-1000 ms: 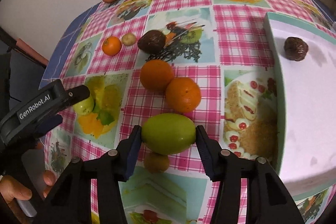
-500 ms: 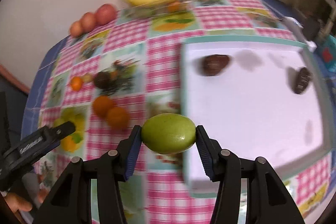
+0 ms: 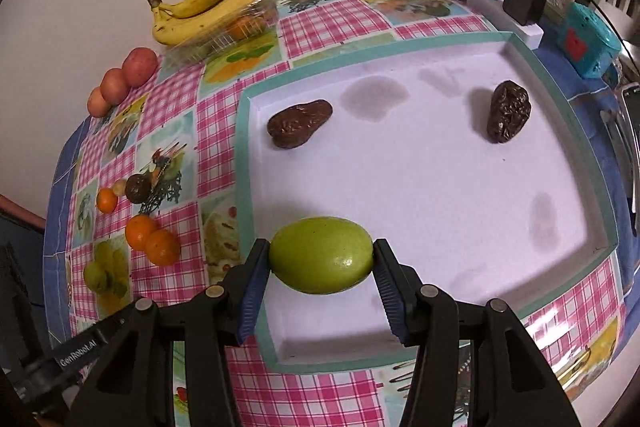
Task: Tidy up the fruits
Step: 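Carry the green apple to the tray while the left tool grasps the brown kiwi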
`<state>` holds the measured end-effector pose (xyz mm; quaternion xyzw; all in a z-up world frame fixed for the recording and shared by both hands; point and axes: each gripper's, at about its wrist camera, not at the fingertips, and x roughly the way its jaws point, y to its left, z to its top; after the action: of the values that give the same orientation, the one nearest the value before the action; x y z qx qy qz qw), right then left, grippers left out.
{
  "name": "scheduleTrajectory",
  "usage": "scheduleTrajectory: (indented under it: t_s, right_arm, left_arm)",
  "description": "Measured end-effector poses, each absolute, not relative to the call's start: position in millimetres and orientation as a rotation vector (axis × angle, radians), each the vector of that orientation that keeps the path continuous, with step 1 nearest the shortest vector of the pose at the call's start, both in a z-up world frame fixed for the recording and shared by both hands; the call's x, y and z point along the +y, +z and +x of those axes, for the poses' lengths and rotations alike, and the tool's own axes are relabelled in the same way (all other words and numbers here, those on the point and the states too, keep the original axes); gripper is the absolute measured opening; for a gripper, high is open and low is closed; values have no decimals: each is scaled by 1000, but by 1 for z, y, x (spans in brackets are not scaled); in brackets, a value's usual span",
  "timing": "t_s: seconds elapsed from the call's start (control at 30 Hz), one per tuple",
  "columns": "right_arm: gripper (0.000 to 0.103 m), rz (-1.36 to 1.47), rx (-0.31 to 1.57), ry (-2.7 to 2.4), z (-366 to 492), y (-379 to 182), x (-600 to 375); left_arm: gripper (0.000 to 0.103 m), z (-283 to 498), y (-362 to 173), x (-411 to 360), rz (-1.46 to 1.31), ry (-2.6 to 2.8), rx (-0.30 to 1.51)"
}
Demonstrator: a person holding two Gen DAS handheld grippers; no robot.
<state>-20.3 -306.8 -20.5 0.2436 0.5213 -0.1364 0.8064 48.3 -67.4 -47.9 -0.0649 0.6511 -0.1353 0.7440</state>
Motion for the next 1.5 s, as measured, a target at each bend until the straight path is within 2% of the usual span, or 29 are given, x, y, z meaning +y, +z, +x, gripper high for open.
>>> scheduleTrajectory:
  t_s: [0.17, 0.27, 0.6, 0.93, 1.33, 1.5]
  right_arm:
    - [53, 536, 1114, -285, -20, -22, -308]
    - [53, 545, 1112, -280, -20, -22, -308]
    - [53, 581, 1096, -327, -24, -22, -327]
    - [53, 627, 1070, -556, -55, -27, -395]
    - [53, 683, 1077, -678, -86, -44, -448]
    - [53, 688, 1091, -685, -86, -50, -450]
  left_arm:
    - [35, 47, -57, -64, -154, -291, 1462]
    - [28, 48, -59, -63, -176, -297, 1463]
    - [28, 52, -40, -78, -180, -356, 1362]
    - [28, 27, -16, -158, -22, -560, 1251]
    - [28, -1, -29, -247, 181, -713, 1145]
    - [28, -3, -45, -254, 217, -701, 1183]
